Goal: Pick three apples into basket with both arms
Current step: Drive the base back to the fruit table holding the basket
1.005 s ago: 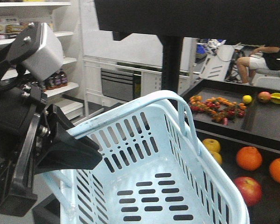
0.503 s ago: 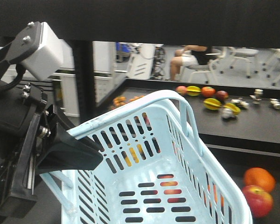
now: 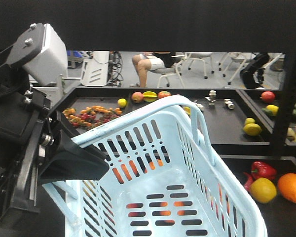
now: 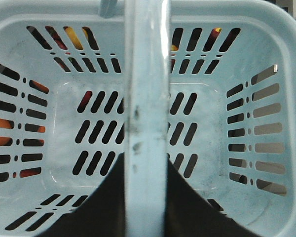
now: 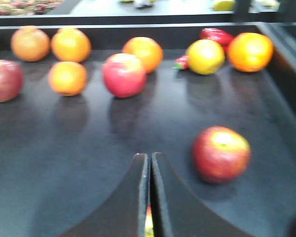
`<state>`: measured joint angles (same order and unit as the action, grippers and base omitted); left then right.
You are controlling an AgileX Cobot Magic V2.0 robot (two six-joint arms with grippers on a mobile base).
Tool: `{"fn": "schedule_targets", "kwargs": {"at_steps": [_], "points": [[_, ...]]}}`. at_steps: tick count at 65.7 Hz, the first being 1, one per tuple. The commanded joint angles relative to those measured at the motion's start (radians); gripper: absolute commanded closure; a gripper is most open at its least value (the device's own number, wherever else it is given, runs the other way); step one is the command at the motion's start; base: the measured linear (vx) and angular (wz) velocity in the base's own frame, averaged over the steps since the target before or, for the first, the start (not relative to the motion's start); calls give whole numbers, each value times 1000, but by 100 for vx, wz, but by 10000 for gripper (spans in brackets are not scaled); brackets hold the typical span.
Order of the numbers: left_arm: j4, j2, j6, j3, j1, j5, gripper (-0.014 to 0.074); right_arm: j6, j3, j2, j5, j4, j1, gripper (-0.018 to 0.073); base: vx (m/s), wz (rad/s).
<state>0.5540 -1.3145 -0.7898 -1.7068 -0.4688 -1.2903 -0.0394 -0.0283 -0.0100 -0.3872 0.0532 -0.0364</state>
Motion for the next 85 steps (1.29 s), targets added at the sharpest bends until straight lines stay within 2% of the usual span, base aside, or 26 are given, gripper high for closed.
{"fn": "schedule_targets", "kwargs": {"at_steps": [1,69,85], "points": [[60,35,9,-33,-4,70,603,-8,2,-6,74,-1,-6,564,2,-27],[60,35,9,-33,-4,70,603,-8,2,-6,77,-1,-6,564,0,-4],[61,34,17,-33,-4,118,603,-8,2,-6,77,-1,-6,564,0,0]]}}
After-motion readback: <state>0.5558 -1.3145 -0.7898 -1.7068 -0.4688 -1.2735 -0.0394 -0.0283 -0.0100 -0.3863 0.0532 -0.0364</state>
